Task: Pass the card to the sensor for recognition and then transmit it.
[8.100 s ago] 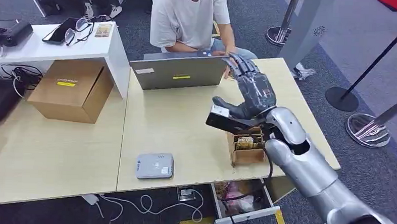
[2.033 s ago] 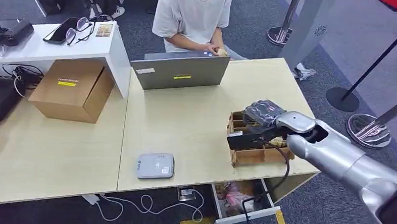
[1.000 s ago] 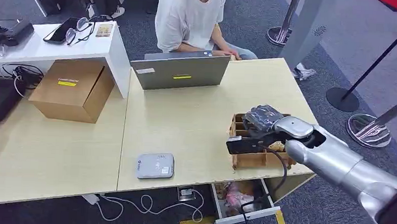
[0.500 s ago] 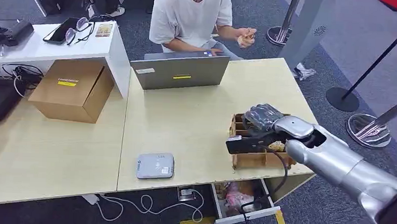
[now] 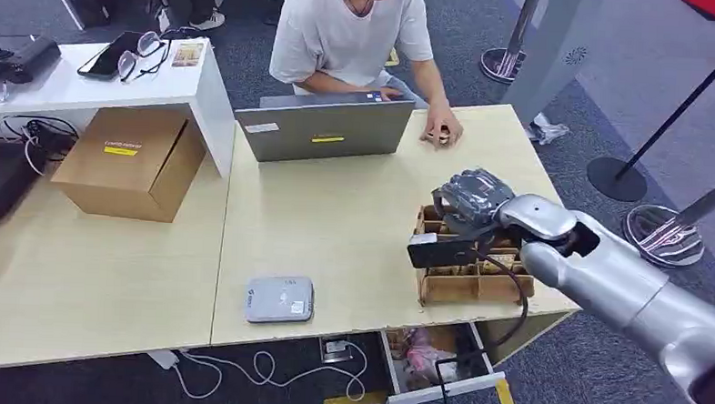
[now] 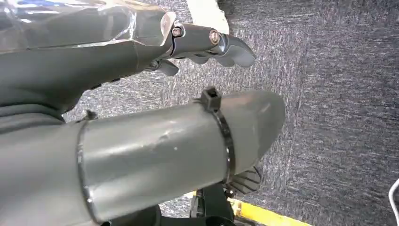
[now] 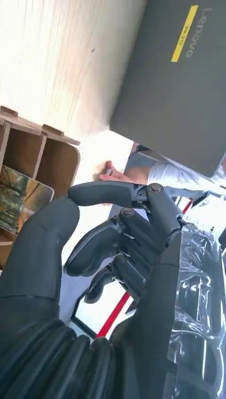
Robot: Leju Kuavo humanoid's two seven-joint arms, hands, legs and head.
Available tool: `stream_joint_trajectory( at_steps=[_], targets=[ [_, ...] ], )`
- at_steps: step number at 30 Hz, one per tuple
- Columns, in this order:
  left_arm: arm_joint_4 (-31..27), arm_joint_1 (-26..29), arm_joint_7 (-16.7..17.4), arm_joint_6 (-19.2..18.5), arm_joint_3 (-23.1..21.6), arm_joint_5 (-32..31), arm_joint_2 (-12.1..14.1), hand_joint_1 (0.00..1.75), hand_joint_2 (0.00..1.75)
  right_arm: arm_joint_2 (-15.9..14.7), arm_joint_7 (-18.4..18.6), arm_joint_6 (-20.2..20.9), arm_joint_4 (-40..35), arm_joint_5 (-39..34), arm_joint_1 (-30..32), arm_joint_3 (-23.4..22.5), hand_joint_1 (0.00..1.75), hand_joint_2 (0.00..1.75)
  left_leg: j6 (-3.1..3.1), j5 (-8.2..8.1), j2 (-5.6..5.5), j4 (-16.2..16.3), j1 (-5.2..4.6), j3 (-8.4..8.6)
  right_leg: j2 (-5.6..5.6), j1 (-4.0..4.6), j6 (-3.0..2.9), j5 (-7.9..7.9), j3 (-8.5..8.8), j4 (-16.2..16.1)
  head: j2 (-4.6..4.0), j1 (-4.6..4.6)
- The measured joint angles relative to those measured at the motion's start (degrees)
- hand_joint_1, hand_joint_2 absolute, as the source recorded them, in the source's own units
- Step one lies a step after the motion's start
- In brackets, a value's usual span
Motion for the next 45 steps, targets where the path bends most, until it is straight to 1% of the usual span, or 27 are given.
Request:
stream_joint_trajectory(
  at_steps=[2,5,6,8,9,10,12,13,15,17,19,21,23,24,27,28,29,30,31,32,34,36,37,39,40,41,45],
  targets=[
    [0.02,0.02,0.02,-0.17,0.00,-0.11,0.02,0.00,0.00,-0.50,0.44,0.00,-0.94,0.02,0.00,-0.26,1.68,1.75,0.00,0.00,0.00,0.00,0.00,0.00,0.00,0.00,0.00,0.00,0.00,0.00,0.00,0.00],
    [0.02,0.01,0.02,-0.28,0.00,-0.09,0.02,0.00,0.00,-0.94,0.55,0.13,-1.59,0.02,0.00,-0.63,1.69,1.75,0.00,0.00,0.00,0.00,0.00,0.00,0.00,0.00,0.00,0.00,0.00,0.00,0.00,0.00],
    [0.02,0.01,0.02,-0.26,0.00,0.02,0.02,0.00,0.00,-0.98,0.59,0.18,-1.64,0.04,0.01,-0.70,1.73,1.75,0.00,0.00,0.00,0.00,0.00,0.00,0.00,0.00,0.00,0.00,0.00,0.00,0.00,0.00],
    [0.00,0.01,0.02,-0.28,0.00,0.22,0.02,0.00,0.00,-1.09,0.59,0.18,-1.64,0.04,0.07,-0.74,1.38,1.75,0.00,0.00,0.00,0.00,0.00,0.00,0.00,0.00,0.00,0.00,0.00,0.00,0.00,0.00],
    [0.00,0.01,0.02,-0.28,0.00,0.31,0.02,0.00,0.00,-1.09,0.59,0.18,-1.64,0.07,0.14,-0.74,1.34,1.75,0.00,0.00,0.00,0.00,0.00,0.01,0.01,0.00,0.00,0.00,0.00,0.00,0.00,0.00],
    [0.02,0.01,0.02,-0.28,0.00,0.33,0.02,0.00,0.00,-1.11,0.68,0.20,-1.59,0.15,0.25,-0.74,0.72,1.75,0.00,0.00,0.00,0.00,0.00,0.02,0.00,0.00,0.00,0.00,0.00,0.00,0.00,0.00],
    [0.02,0.01,0.02,-0.28,0.00,0.33,0.02,0.00,0.00,-1.11,0.94,0.31,-1.40,0.39,0.67,-0.74,0.72,1.75,0.00,0.00,0.00,0.00,0.01,0.02,0.00,0.01,0.00,0.00,0.00,0.00,0.00,0.00],
    [0.02,0.02,0.02,-0.28,0.00,0.33,0.02,0.00,0.00,-1.16,0.94,0.31,-1.20,0.55,0.92,-0.72,0.14,1.75,0.00,0.00,0.00,0.00,0.01,0.02,0.00,0.01,0.00,0.00,0.00,0.00,0.00,0.00],
    [0.02,0.02,0.02,-0.28,0.00,0.31,0.02,0.00,0.00,-1.27,0.98,0.26,-0.54,0.59,1.34,-0.72,0.14,1.75,0.00,0.00,0.00,0.00,0.01,0.01,0.00,0.01,0.00,0.00,0.00,0.00,0.00,0.00],
    [0.02,0.01,0.04,-0.31,0.00,0.31,0.02,0.00,0.00,-1.27,1.05,0.17,0.24,0.74,1.59,-0.74,0.05,1.75,0.00,0.00,0.00,0.00,0.00,0.01,0.00,0.01,0.00,0.00,0.00,0.00,0.00,0.00],
    [0.02,0.02,0.09,-0.28,0.00,0.33,0.02,0.00,0.00,-1.27,1.05,0.13,0.98,0.92,1.80,-0.72,0.02,1.75,0.00,0.00,0.00,0.00,0.00,0.01,0.01,0.01,0.00,0.00,0.00,0.00,0.00,0.00],
    [0.00,0.02,0.17,-0.26,0.00,0.37,0.02,0.00,0.00,-1.27,0.98,0.11,1.60,1.07,1.92,-0.72,0.03,1.75,0.00,0.00,0.00,0.00,0.00,0.00,0.00,0.01,0.00,0.00,0.00,0.00,0.00,0.00],
    [0.02,0.02,0.53,-0.11,0.00,0.59,0.04,0.00,0.00,-1.27,0.70,0.09,2.06,1.16,1.99,-0.72,0.12,1.75,0.00,0.00,0.00,0.00,0.01,-0.01,0.00,0.01,0.00,0.00,0.00,0.00,0.00,0.00],
    [0.02,0.04,0.66,0.00,0.00,0.85,0.04,0.00,0.00,-1.27,0.39,0.04,2.32,1.22,2.01,-0.72,0.12,1.75,0.00,0.00,0.00,0.00,0.01,-0.03,0.00,0.01,0.00,0.00,0.00,0.00,0.00,0.00],
    [0.00,0.07,0.77,0.26,0.00,1.68,0.04,0.00,0.00,-1.00,-0.46,-0.11,3.50,1.79,1.93,-0.70,0.30,1.75,0.00,0.00,-0.01,0.00,0.02,-0.04,-0.01,0.01,0.00,0.00,0.00,0.00,0.00,0.00],
    [0.02,0.07,0.76,0.33,0.00,1.88,0.04,0.00,0.00,-0.83,-0.68,-0.15,3.92,1.97,1.87,-0.72,0.31,1.75,0.00,0.00,-0.01,0.00,0.02,-0.04,-0.01,0.01,0.00,0.00,0.00,0.01,0.00,0.00],
    [0.02,0.07,0.76,0.44,0.00,2.03,0.04,0.00,0.00,-0.68,-0.79,-0.28,4.28,2.03,1.81,-0.72,0.40,1.75,0.00,0.00,-0.01,0.00,0.02,-0.04,-0.01,0.01,0.00,0.00,0.00,0.01,0.00,0.00],
    [0.02,0.07,0.79,0.55,0.00,2.08,0.04,0.00,0.00,-0.52,-0.94,-0.44,4.59,2.10,1.74,-0.70,0.42,1.75,0.00,0.00,-0.01,0.00,0.02,-0.04,-0.01,0.01,0.00,0.00,0.00,0.01,0.00,0.00],
    [0.02,0.07,0.76,0.63,0.00,2.14,0.04,0.00,0.00,-0.41,-0.96,-0.48,4.90,2.12,1.66,-0.72,0.51,1.75,0.00,0.00,-0.01,0.00,0.02,-0.04,-0.01,0.01,0.00,0.00,0.00,0.01,0.00,0.00],
    [0.02,0.07,0.76,0.68,0.00,2.27,0.02,0.00,0.00,-0.33,-0.98,-0.50,5.14,2.12,1.57,-0.72,0.65,1.75,0.00,0.00,-0.01,0.00,0.02,-0.04,-0.02,0.01,0.00,0.00,0.00,0.01,0.00,0.00],
    [0.02,0.07,0.76,0.72,0.00,2.34,0.02,0.00,0.00,-0.15,-1.09,-0.52,5.64,2.14,1.38,-0.70,1.34,1.75,0.00,0.00,-0.01,0.00,0.02,-0.04,-0.02,0.01,0.00,0.00,0.00,0.01,0.00,0.00],
    [0.02,0.07,0.76,0.74,0.00,2.45,0.00,0.00,0.00,-0.04,-1.12,-0.55,6.03,2.16,1.29,-0.70,1.36,1.75,0.00,0.00,-0.01,0.00,0.02,-0.04,-0.02,0.01,0.00,0.00,0.00,0.01,0.00,0.00],
    [0.02,0.07,0.76,0.74,0.00,2.49,0.00,0.00,0.00,0.00,-1.12,-0.59,6.21,2.19,1.27,-0.70,1.31,1.75,0.00,0.00,-0.01,0.00,0.02,-0.04,-0.02,0.01,0.00,0.00,0.00,0.01,0.00,0.00],
    [0.02,0.07,0.76,0.74,0.00,2.56,0.00,0.00,0.00,0.09,-1.12,-0.59,6.49,2.19,1.25,-0.70,1.34,1.75,0.00,0.00,-0.01,0.00,0.01,-0.04,-0.02,0.01,0.00,0.00,0.00,0.01,0.00,0.00],
    [0.02,0.07,0.76,0.74,0.00,2.56,0.00,0.00,0.00,0.13,-1.12,-0.59,6.60,2.19,1.24,-0.70,1.31,1.75,0.00,0.00,-0.01,0.00,0.01,-0.04,-0.02,0.01,0.00,0.00,0.00,0.01,0.00,0.00],
    [0.02,0.07,0.76,0.74,0.00,2.56,0.00,0.00,0.00,0.15,-1.12,-0.70,6.71,2.19,1.23,-0.70,1.33,1.75,0.00,0.00,-0.01,0.00,0.01,-0.04,-0.02,0.01,0.00,0.00,0.00,0.01,0.00,0.00],
    [0.02,0.06,0.76,0.74,0.00,2.56,-0.02,0.00,0.00,0.20,-1.12,-0.85,6.84,2.19,1.19,-0.70,1.27,1.75,0.00,0.00,-0.01,0.00,0.01,-0.04,-0.01,0.01,0.00,0.00,0.00,0.00,0.00,0.00]
  ],
)
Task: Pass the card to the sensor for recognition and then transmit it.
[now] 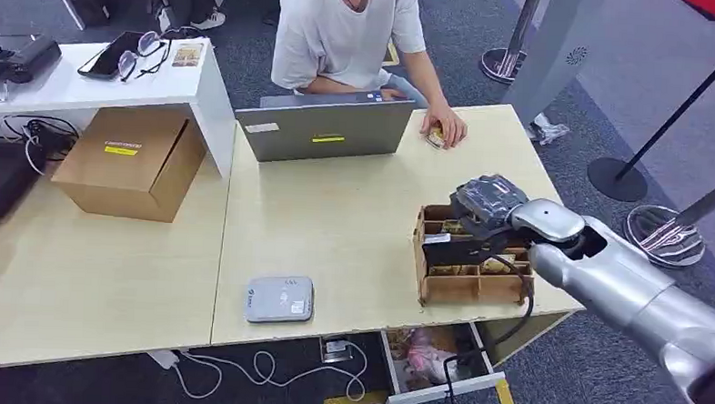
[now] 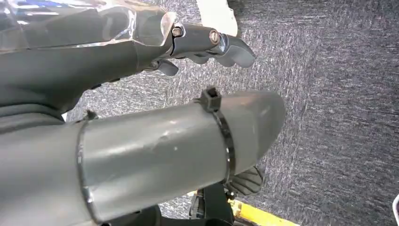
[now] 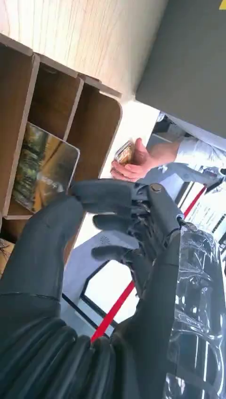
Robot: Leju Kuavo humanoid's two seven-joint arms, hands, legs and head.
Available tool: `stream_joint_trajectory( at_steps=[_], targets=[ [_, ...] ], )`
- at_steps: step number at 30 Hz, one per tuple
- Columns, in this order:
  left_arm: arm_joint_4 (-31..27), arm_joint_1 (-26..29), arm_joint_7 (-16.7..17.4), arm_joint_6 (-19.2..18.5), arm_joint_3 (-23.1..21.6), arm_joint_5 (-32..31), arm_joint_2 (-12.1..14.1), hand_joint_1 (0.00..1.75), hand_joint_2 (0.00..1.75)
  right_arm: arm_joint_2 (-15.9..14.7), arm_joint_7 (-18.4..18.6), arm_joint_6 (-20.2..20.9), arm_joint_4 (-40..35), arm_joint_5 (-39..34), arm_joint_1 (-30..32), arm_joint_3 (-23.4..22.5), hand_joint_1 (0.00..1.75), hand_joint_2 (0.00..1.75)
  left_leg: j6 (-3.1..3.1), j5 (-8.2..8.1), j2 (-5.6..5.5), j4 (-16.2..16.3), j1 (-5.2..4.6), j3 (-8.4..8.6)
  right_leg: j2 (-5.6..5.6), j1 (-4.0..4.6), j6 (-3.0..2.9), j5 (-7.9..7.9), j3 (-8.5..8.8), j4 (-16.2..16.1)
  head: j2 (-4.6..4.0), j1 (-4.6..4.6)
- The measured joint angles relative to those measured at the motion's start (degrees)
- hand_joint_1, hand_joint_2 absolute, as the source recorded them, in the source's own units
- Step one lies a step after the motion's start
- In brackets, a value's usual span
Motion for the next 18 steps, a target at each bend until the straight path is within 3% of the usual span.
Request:
stream_joint_trajectory(
  at_steps=[2,3,4,6,10,13,18],
  targets=[
    [0.00,0.00,0.00,0.00,0.00,-0.04,0.00,0.00,0.00,0.00,0.00,-0.13,0.00,0.00,-0.01,0.00,1.12,1.75,0.00,0.00,0.00,0.00,0.00,0.01,0.00,0.00,0.00,0.00,0.00,0.00,0.00,0.00],
    [0.00,0.00,0.00,0.00,0.00,-0.07,0.00,0.00,0.00,0.00,0.00,-0.20,0.00,0.00,-0.01,0.00,1.13,1.75,0.00,0.00,0.00,0.00,0.00,0.01,0.00,0.00,0.00,0.00,0.00,0.00,0.00,0.00],
    [0.00,0.00,0.00,0.00,0.00,-0.07,0.00,0.00,0.00,0.00,0.00,-0.24,0.00,-0.02,-0.02,0.00,1.01,1.75,0.00,0.00,0.00,0.00,0.00,0.01,0.00,0.00,0.00,0.00,0.00,0.00,0.00,0.00],
    [0.00,0.00,0.00,0.02,0.00,-0.09,0.00,0.00,0.00,0.00,0.00,-0.42,0.00,-0.07,-0.01,0.00,0.40,1.75,0.00,0.00,0.00,0.00,0.00,0.01,0.00,0.00,0.00,0.00,0.00,0.00,0.00,0.00],
    [0.00,0.00,0.00,0.02,0.00,-0.07,-0.02,0.00,0.00,0.00,-0.07,-0.61,0.00,-0.09,-0.02,0.00,0.09,1.75,0.00,0.00,0.00,0.00,0.00,0.01,0.00,0.00,0.00,0.00,0.00,0.00,0.00,0.00],
    [0.00,0.00,0.00,0.02,0.00,-0.07,-0.02,0.00,0.00,0.00,-0.15,-0.61,0.00,-0.11,-0.02,0.00,0.07,1.75,0.00,0.00,0.00,0.00,0.00,0.01,0.00,0.00,0.00,0.00,0.00,0.00,0.00,0.00],
    [0.00,-0.01,0.00,0.02,0.00,-0.07,-0.07,0.00,0.00,-0.02,-0.15,-0.66,0.02,-0.22,-0.01,0.00,0.51,1.75,0.00,0.00,0.00,0.00,0.00,0.01,0.00,0.00,0.00,0.00,0.00,0.00,0.00,0.00]
  ],
)
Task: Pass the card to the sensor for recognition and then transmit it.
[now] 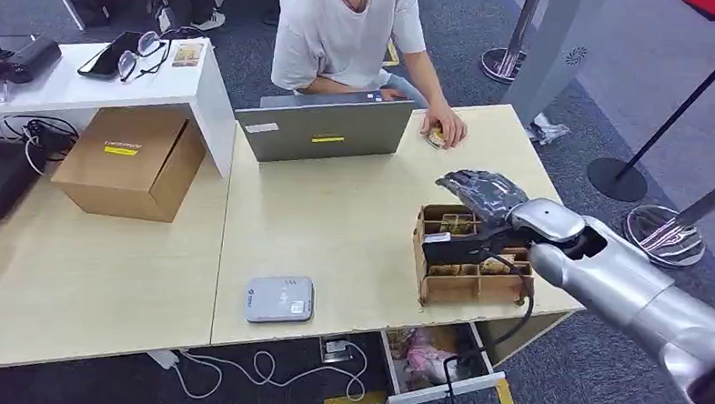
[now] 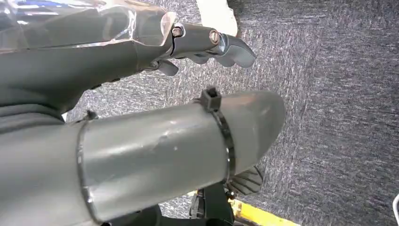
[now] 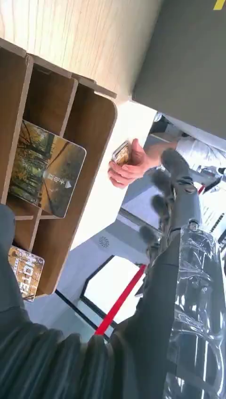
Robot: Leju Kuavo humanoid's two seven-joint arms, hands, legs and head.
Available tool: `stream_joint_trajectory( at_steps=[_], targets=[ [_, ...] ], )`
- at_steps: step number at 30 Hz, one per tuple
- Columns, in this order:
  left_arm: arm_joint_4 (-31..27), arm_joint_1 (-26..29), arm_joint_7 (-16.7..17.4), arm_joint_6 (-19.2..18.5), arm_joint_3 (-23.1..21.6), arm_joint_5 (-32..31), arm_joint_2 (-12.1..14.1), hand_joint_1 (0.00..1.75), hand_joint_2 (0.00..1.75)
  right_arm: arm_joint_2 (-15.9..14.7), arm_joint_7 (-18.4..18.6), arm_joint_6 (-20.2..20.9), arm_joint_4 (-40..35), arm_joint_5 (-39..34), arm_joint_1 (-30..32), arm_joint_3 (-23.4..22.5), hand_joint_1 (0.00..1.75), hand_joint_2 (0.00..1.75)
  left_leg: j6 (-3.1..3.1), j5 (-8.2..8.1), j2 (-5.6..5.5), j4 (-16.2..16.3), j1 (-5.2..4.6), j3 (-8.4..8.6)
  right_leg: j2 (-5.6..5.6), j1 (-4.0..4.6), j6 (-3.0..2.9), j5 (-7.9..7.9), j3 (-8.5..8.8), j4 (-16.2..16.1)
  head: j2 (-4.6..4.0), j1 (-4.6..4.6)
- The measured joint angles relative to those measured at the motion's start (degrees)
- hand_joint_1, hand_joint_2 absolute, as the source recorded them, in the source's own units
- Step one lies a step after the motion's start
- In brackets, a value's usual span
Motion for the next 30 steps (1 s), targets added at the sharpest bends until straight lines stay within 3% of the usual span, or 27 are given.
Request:
stream_joint_trajectory(
  at_steps=[1,3,5,10,12,17,22,23,24,30],
  targets=[
    [0.00,0.00,0.00,0.00,0.00,0.02,0.00,0.00,0.00,0.02,0.00,-0.04,0.04,-0.02,0.00,-0.02,0.51,1.75,0.00,0.00,0.00,0.00,0.00,0.00,0.00,0.00,0.00,0.00,0.00,0.00,0.00,0.00],
    [0.00,0.00,0.00,0.00,0.00,0.07,-0.04,0.00,0.00,0.02,0.00,-0.11,0.15,-0.02,0.01,0.00,0.77,1.75,0.00,0.00,0.00,0.00,0.00,0.00,0.00,0.00,0.00,0.00,0.00,0.00,0.00,0.00],
    [0.00,0.00,0.00,0.00,0.00,0.07,-0.09,0.00,0.00,0.00,0.00,-0.11,0.20,-0.02,0.01,0.00,0.82,1.75,0.00,0.00,0.00,0.00,0.00,0.00,0.00,0.00,0.00,0.00,0.00,0.00,0.00,0.00],
    [0.00,0.00,0.00,0.00,0.00,0.09,-0.13,0.00,0.00,0.00,0.00,-0.28,0.24,-0.04,0.01,-0.02,0.73,1.75,0.00,0.00,0.00,0.00,0.00,0.01,0.00,0.00,0.00,0.00,0.00,0.00,0.00,0.00],
    [0.00,0.00,-0.02,0.00,0.00,0.11,-0.15,0.00,0.00,0.00,0.00,-0.31,0.24,-0.07,0.02,-0.02,0.51,1.75,0.00,0.00,0.00,0.00,0.00,0.01,0.00,0.00,0.00,0.00,0.00,0.00,0.00,0.00],
    [0.00,0.00,-0.02,0.00,0.00,0.17,-0.15,0.00,0.00,0.00,0.18,-0.35,0.22,-0.20,0.02,-0.09,0.47,1.75,0.00,0.00,0.00,0.00,0.00,0.02,0.01,0.00,0.00,0.00,0.00,0.00,0.00,0.00],
    [0.00,-0.01,-0.07,-0.02,0.00,0.22,-0.17,0.00,0.00,-0.02,0.35,-0.35,0.11,-0.24,0.19,-0.15,0.54,1.75,0.00,0.00,0.00,0.00,0.00,0.03,0.01,0.00,0.00,0.00,0.00,0.00,0.00,0.00],
    [0.00,-0.01,-0.07,-0.02,0.00,0.26,-0.17,0.00,0.00,-0.02,0.35,-0.37,0.11,-0.24,0.30,-0.15,0.59,1.75,0.00,0.00,0.00,0.00,0.00,0.03,0.01,0.00,0.00,0.00,0.00,0.00,0.00,0.00],
    [0.00,-0.01,-0.07,-0.02,0.00,0.41,-0.17,0.00,0.00,-0.02,0.37,-0.39,0.09,-0.24,0.43,-0.17,0.80,1.75,0.00,0.00,0.01,0.00,0.00,0.03,0.01,0.00,0.00,0.00,0.00,0.00,0.00,0.00],
    [0.00,-0.01,-0.07,-0.02,0.00,0.79,-0.20,0.00,0.00,-0.13,0.61,-0.59,-0.24,-0.22,0.99,-0.50,0.86,1.75,0.00,0.00,0.01,0.00,0.00,0.02,0.01,0.00,0.00,0.00,0.00,0.00,0.00,0.00]
  ],
)
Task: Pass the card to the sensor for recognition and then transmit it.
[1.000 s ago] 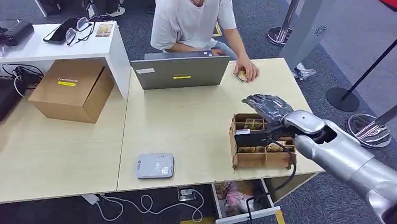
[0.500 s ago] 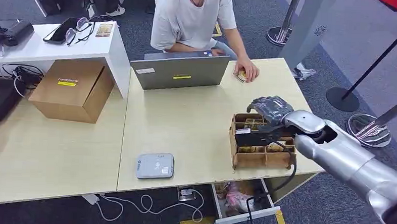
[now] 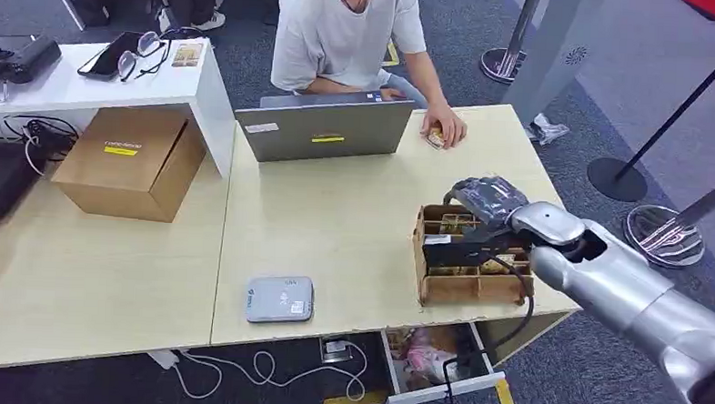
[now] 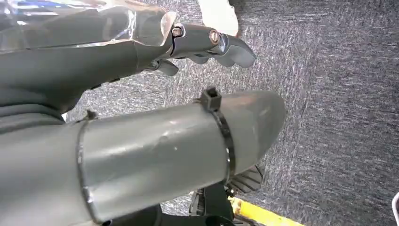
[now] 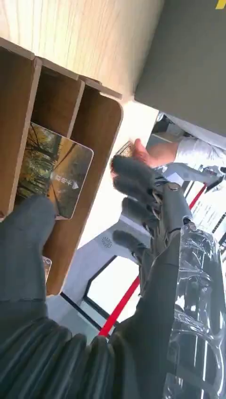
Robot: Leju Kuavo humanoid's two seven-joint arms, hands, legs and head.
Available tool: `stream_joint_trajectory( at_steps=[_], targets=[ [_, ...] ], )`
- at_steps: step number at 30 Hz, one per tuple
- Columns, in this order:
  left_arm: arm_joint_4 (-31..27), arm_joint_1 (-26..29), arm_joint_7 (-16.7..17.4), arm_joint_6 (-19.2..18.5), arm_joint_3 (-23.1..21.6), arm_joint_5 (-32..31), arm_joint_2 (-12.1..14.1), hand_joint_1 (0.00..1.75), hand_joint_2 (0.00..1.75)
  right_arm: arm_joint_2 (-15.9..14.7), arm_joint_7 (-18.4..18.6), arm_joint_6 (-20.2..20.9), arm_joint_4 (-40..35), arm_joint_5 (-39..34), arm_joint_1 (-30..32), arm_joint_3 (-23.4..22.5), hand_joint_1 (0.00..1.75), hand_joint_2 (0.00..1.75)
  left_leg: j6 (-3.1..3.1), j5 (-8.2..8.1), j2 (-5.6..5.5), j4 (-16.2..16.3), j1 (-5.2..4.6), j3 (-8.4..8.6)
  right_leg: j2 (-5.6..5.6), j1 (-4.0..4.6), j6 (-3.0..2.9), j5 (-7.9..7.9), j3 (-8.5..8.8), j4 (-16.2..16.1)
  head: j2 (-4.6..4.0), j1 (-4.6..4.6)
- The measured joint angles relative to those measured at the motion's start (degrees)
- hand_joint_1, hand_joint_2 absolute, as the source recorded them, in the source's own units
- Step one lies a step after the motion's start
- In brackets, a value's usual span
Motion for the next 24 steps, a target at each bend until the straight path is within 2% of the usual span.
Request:
stream_joint_trajectory(
  at_steps=[6,11,15,21,24],
  targets=[
    [0.00,0.01,0.02,0.00,0.00,0.15,0.00,0.00,0.00,-0.02,0.15,-0.26,-0.26,0.04,0.28,-0.24,0.77,1.75,0.00,0.00,0.00,0.00,0.00,0.00,0.00,0.00,0.00,0.00,0.00,0.00,0.00,0.00],
    [0.00,0.01,0.07,0.00,0.00,0.22,0.00,0.00,0.00,-0.04,0.15,-0.37,-0.26,0.20,0.44,-0.35,0.77,1.75,0.00,0.00,0.00,0.00,0.00,0.01,0.00,0.00,0.00,0.00,0.00,0.00,0.00,0.00],
    [0.00,0.01,0.09,0.00,0.00,0.28,0.00,0.00,0.00,-0.04,0.15,-0.37,-0.26,0.20,0.50,-0.39,0.66,1.75,0.00,0.00,0.00,0.00,0.00,0.01,0.00,0.00,0.00,0.00,0.00,0.00,0.00,0.00],
    [0.00,0.00,0.09,0.00,0.00,0.42,0.00,0.00,0.00,-0.09,-0.07,-0.37,-0.26,0.37,0.94,-0.44,0.65,1.75,0.00,0.00,0.00,0.00,0.00,0.00,0.00,0.00,0.00,0.00,0.00,0.00,0.00,0.00],
    [0.00,0.01,0.09,0.02,0.00,0.50,0.00,0.00,0.00,-0.20,-0.11,-0.37,-0.26,0.37,1.09,-0.46,0.72,1.75,0.00,0.00,0.00,0.00,0.00,0.00,0.00,0.00,0.00,0.00,0.00,0.00,0.00,0.00]
  ],
)
